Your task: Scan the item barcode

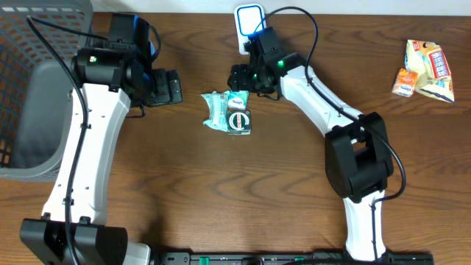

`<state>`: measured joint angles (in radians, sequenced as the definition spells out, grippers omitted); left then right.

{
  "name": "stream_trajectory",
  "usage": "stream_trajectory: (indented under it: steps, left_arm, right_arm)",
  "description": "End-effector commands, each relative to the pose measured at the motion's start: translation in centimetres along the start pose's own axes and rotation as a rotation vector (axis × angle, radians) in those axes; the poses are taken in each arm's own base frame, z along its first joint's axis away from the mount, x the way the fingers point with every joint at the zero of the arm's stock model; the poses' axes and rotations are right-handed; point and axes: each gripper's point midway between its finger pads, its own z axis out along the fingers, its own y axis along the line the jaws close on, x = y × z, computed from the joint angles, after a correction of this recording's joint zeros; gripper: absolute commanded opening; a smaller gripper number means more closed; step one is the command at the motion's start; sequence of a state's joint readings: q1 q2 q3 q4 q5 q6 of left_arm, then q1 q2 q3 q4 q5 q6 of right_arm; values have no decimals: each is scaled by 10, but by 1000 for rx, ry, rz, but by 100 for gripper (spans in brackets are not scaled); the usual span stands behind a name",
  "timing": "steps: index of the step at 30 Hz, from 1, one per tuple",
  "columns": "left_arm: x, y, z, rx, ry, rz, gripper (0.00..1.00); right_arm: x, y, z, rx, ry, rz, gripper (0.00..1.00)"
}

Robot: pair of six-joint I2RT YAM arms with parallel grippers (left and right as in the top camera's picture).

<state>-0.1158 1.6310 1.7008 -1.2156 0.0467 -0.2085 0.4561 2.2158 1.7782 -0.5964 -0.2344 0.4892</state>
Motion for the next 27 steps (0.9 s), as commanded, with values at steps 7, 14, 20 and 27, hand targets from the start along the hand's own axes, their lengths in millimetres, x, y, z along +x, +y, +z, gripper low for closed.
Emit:
stream_trajectory:
  steps: [7, 14, 20, 27]
  left_arm:
    - [1, 2, 3, -8, 10, 4, 98]
    - [1, 2, 3, -9, 9, 4, 98]
    - [1, 2, 3, -8, 10, 4, 98]
    - [1, 2, 3, -8, 10, 4, 98]
  right_arm:
    - [29, -57, 39, 239, 59, 72, 37]
    - [32, -120, -6, 544, 68, 92, 31]
    - [30, -156, -76, 715, 96, 82, 36]
    - [35, -108, -64, 485, 169, -96, 56]
